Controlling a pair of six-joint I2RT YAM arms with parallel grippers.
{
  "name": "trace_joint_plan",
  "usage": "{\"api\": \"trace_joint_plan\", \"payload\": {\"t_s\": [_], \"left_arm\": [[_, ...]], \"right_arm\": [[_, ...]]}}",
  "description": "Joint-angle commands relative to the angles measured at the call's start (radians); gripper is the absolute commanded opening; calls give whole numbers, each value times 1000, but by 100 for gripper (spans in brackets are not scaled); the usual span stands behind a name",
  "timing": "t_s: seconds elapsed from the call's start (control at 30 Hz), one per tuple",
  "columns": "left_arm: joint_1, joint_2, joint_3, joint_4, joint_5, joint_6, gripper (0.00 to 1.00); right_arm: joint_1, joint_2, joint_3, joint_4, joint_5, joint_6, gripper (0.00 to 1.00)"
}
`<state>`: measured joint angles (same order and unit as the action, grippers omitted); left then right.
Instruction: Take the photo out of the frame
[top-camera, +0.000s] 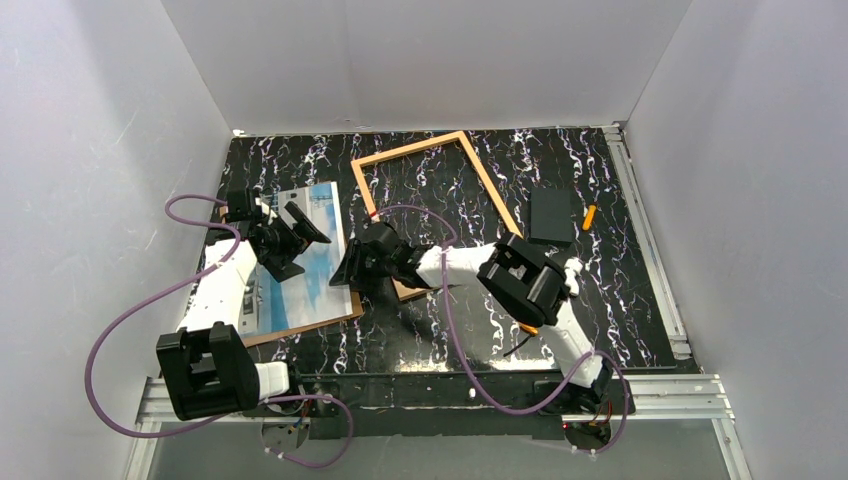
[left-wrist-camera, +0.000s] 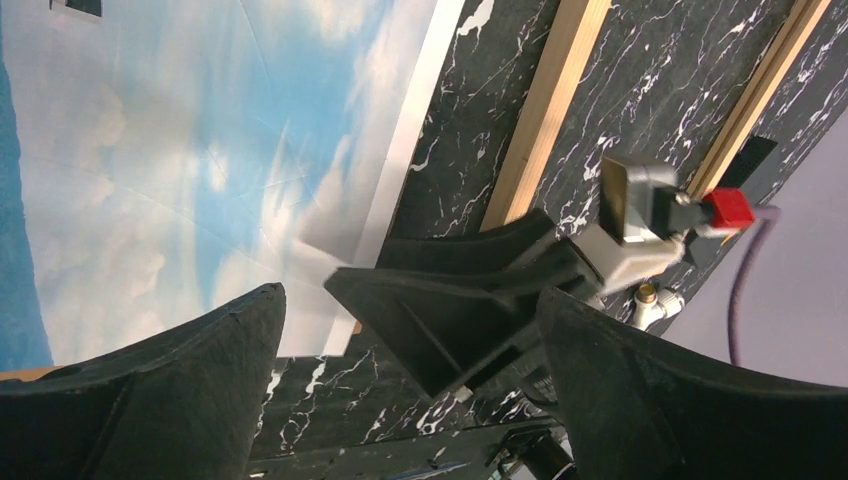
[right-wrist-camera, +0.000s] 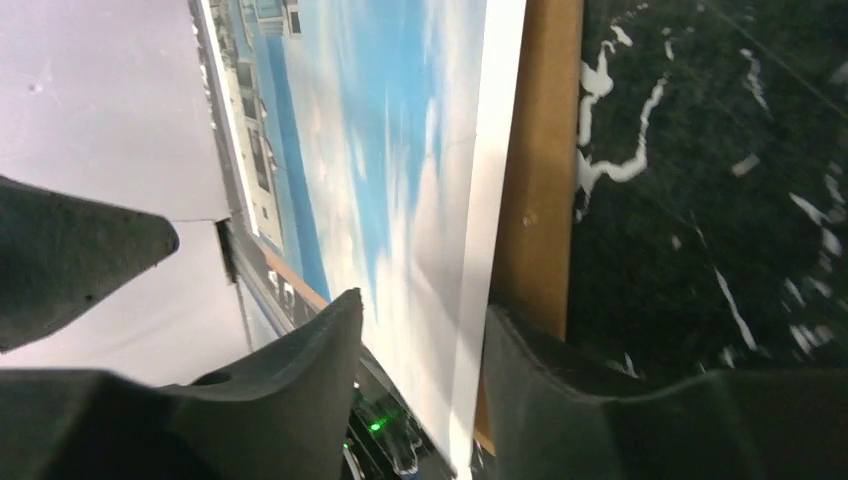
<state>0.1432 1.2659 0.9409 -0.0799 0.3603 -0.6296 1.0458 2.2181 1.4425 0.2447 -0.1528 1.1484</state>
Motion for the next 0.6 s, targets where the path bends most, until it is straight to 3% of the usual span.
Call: {"api": "trace_joint_plan", "payload": {"t_s": [0.0,0.13,0.27,0.43,0.57], "left_arm": [[-9,-29,-12,-67,40,18,98],[-58,-44,3,-71,47,59,98],[-177,-63,19,-85,32,111,98],[-357,-128,43,-142,-19,208,98],[-429,-208,60,-217,-48,185,98]], "right_arm": [[13,-162,-56,-125,98,-96,58],[16,-321,-140,-306,146,-177,63],[20,-536,-301,-474,273,-274,71],[26,-927,-554,-659,438,-325,75],[26,-1199,-616,-956,587,-315,75]]}}
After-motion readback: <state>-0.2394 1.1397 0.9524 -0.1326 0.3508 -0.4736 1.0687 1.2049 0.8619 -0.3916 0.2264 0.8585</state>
